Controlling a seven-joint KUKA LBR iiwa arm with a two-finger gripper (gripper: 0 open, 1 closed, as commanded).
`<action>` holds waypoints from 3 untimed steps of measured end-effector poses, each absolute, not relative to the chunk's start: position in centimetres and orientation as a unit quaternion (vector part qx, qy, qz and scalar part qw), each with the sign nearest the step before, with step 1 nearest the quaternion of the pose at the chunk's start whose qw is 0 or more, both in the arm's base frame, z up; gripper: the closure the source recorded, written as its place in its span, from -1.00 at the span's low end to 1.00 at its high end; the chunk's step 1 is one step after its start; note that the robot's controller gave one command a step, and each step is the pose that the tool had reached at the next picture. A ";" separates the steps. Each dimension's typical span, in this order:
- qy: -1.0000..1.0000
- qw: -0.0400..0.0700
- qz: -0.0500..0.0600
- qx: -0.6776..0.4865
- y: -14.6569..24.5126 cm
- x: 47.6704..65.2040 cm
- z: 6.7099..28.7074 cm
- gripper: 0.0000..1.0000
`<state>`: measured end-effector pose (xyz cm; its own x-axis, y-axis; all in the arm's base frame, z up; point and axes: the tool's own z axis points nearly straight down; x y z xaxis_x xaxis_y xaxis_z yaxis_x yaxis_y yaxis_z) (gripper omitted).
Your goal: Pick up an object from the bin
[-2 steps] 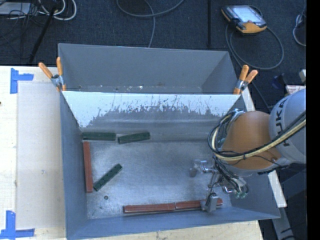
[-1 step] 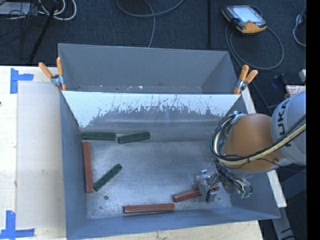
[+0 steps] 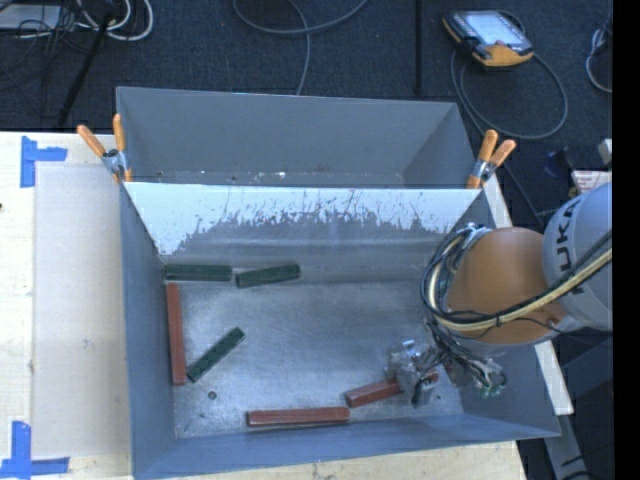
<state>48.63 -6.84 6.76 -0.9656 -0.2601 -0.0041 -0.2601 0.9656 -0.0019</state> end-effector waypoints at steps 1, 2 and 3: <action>0.991 0.002 0.000 -0.137 -6.8 48.6 6.9 1.00; 0.992 0.001 0.000 -0.129 -6.8 48.6 7.3 1.00; 0.992 -0.002 0.001 -0.128 -6.8 48.4 8.2 1.00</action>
Offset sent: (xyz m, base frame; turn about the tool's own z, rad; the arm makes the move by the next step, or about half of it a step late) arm 0.0000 0.0000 0.0209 0.0000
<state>48.45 -6.78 8.15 -0.9672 -0.2539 0.0033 -0.2539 0.9672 0.0020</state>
